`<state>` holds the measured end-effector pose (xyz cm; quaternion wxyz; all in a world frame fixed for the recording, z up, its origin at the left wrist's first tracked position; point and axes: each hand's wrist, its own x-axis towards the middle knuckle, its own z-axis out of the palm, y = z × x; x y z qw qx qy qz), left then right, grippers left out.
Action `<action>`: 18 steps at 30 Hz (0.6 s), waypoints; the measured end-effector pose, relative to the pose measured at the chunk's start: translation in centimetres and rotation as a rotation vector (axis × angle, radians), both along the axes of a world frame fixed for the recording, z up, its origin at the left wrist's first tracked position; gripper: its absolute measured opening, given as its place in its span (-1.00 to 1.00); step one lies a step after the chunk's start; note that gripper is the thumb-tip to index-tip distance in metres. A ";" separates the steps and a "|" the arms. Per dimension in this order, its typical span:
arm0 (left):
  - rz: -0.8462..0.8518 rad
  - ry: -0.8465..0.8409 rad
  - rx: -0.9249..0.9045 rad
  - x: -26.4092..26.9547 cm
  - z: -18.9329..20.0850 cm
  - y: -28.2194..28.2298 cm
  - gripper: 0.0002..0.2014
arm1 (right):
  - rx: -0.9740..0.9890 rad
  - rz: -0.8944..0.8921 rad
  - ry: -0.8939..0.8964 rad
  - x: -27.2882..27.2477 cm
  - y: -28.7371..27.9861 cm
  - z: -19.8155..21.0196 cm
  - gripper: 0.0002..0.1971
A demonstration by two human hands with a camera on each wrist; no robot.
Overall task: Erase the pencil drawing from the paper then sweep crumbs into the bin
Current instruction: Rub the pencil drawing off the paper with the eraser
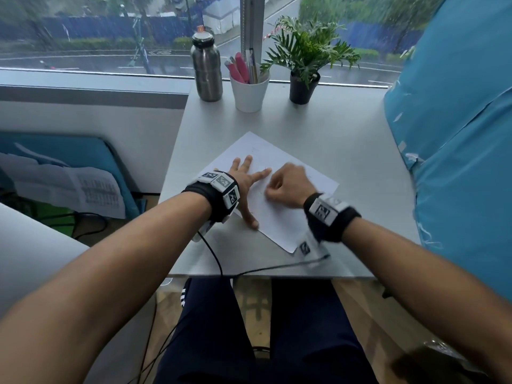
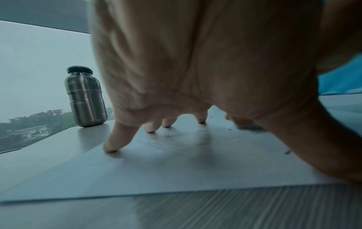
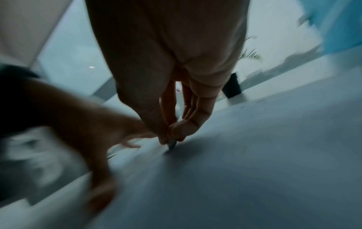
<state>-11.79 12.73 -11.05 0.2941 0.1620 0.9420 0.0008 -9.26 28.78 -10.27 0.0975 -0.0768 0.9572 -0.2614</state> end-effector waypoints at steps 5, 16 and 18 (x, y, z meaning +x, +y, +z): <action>-0.008 0.009 -0.010 0.1 0.1 0.1 0.49 | -0.011 -0.083 -0.014 -2.1 2.2 0.6 -0.88; -0.007 -0.004 -0.021 0.1 -0.1 0.1 0.50 | -0.035 -0.116 0.024 -2.8 2.5 0.9 -0.88; -0.024 0.010 -0.029 -0.1 0.1 0.2 0.51 | -0.028 -0.100 0.052 -2.2 1.6 0.8 -0.88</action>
